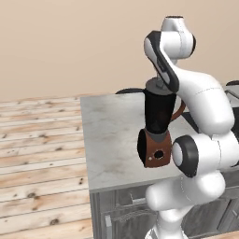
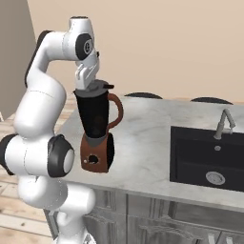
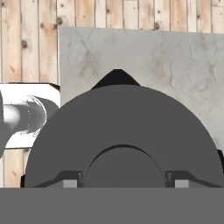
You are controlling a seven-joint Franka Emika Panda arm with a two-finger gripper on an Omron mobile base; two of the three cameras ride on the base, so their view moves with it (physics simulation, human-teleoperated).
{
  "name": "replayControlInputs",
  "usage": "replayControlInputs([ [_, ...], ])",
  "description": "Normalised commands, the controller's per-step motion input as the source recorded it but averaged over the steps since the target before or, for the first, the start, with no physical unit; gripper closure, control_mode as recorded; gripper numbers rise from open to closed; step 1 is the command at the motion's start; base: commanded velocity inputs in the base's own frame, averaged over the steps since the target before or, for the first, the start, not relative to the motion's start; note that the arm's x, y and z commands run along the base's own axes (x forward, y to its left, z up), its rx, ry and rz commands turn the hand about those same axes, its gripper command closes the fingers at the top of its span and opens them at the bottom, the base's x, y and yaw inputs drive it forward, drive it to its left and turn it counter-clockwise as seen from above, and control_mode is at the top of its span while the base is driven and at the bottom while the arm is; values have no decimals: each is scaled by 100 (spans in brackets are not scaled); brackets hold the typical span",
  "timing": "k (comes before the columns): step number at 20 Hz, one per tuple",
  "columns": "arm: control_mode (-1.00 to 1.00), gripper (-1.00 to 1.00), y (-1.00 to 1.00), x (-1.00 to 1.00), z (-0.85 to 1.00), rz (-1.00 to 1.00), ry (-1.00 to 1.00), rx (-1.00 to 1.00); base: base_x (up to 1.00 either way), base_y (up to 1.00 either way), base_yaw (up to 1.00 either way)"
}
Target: Open the blender lid, put the peach in the blender, close the lid, and start the blender.
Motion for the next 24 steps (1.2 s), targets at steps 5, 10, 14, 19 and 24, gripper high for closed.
replayControlInputs([
  [5, -100, 100, 0, -4, -13, 3, 4, 0, 0, 0, 0],
  [10, -100, 100, -7, -4, -24, 3, 9, 5, 0, 0, 0],
  [14, -100, 100, -1, -2, -30, 0, 10, 4, 0, 0, 0],
  [19, -100, 100, 0, -9, -54, 0, 2, 1, 0, 0, 0],
  [24, -100, -100, 0, -32, -23, 0, -2, 3, 0, 0, 0],
])
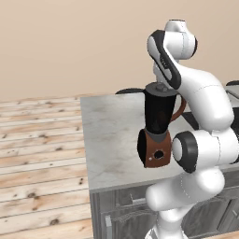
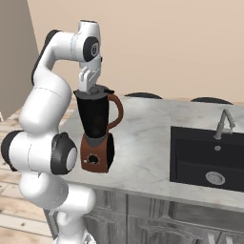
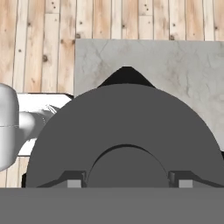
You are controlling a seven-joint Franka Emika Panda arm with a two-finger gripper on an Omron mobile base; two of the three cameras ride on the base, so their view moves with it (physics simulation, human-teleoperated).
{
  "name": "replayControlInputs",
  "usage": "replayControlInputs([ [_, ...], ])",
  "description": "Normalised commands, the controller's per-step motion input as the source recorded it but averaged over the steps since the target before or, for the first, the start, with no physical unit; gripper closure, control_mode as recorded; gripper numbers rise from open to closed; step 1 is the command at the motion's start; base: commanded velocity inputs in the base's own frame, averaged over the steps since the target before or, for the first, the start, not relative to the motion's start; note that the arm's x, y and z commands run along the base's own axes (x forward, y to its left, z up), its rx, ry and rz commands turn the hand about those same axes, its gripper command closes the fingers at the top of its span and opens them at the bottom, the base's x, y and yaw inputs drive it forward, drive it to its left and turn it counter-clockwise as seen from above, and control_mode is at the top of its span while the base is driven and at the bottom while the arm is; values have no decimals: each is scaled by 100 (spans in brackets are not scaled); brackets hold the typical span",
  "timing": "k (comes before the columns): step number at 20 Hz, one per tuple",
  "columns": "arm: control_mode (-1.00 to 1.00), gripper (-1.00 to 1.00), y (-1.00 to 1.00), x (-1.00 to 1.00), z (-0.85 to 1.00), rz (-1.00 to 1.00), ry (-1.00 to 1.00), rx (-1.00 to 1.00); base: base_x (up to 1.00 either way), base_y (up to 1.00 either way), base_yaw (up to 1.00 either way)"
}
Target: Open the blender lid, put the peach in the blender, close the lid, and start the blender.
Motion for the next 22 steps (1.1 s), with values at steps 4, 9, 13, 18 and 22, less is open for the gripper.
replayControlInputs([
  [4, -100, -100, 0, -12, -3, 0, -5, 4, 0, 0, 0],
  [9, -100, -100, 0, 0, 0, 0, -11, 3, 0, 0, 0],
  [13, -100, -100, 0, 0, 10, 0, -14, 1, 0, 0, 0],
  [18, -100, -100, 0, -5, 43, -2, -19, 0, 0, 0, 0],
  [22, -100, -100, 12, -31, 55, -13, -27, 0, 0, 0, 0],
])
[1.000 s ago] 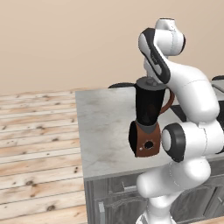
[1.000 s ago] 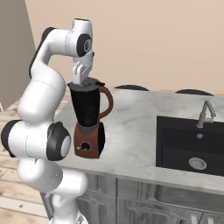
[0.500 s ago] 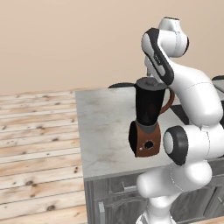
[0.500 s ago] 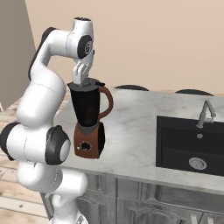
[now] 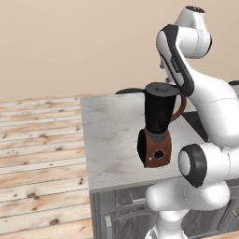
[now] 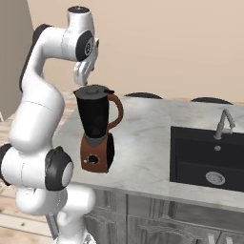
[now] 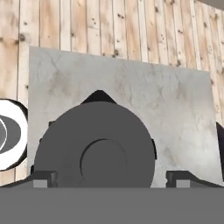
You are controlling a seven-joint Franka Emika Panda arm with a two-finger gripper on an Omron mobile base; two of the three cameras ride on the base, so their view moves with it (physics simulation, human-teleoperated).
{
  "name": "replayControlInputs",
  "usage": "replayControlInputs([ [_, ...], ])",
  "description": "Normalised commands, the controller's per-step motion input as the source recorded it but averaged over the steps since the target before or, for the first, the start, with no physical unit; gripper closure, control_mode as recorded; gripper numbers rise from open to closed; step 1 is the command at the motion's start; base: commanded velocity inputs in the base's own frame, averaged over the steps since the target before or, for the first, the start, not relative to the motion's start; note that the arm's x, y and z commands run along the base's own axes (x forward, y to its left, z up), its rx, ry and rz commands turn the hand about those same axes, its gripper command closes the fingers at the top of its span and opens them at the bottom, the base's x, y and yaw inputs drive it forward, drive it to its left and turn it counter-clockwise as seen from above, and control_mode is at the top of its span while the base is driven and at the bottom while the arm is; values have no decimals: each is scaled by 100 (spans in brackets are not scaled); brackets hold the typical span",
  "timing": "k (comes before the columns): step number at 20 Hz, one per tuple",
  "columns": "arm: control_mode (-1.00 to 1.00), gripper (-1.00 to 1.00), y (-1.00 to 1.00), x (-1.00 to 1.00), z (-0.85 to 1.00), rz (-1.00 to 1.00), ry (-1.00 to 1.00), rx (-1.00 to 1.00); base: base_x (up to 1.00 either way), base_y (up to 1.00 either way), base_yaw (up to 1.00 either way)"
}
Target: Open the blender lid, put the peach in the blender, close the lid, and start the blender.
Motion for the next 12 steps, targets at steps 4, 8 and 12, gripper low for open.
replayControlInputs([
  [4, -100, -100, 34, -58, 16, -29, -33, -3, 0, 0, 0],
  [8, -100, -100, 34, -68, -9, -41, -30, -3, 0, 0, 0],
  [12, -100, -100, 36, -58, -43, -50, -24, -4, 0, 0, 0],
])
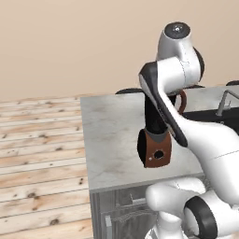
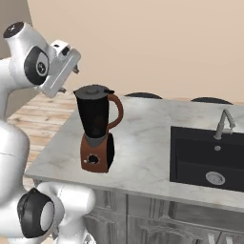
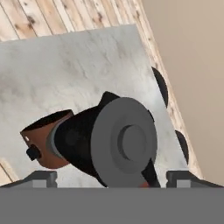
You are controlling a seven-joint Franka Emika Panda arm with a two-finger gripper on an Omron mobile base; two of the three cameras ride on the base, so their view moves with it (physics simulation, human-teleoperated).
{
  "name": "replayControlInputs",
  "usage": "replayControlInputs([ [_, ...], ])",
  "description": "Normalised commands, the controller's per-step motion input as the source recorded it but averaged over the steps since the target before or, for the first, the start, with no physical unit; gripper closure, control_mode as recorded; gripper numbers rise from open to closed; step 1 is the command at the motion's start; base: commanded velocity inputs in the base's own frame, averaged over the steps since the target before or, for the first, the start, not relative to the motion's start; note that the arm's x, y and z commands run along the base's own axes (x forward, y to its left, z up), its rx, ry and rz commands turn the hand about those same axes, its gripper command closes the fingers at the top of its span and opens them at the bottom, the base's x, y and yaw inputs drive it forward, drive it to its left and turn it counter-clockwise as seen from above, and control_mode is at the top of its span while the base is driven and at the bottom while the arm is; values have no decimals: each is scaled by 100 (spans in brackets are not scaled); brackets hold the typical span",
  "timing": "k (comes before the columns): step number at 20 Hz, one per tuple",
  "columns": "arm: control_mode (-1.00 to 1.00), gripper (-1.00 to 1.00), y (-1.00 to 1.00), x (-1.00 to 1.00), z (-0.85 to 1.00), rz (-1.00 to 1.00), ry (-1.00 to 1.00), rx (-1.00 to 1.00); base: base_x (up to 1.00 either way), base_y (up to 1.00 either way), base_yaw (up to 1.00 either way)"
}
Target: Open the blender lid, put the peach in the blender, close the lid, and start the blender.
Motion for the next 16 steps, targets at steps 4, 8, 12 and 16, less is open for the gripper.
replayControlInputs([
  [4, -100, -100, 37, -43, -51, -52, -17, -4, 0, 0, 0],
  [8, -100, -100, 36, -36, -34, -52, -13, 0, 0, 0, 0],
  [12, -100, -100, 26, -39, -27, -54, -11, 0, 0, 0, 0],
  [16, -100, -100, 3, -31, -35, -52, -10, 1, 0, 0, 0],
])
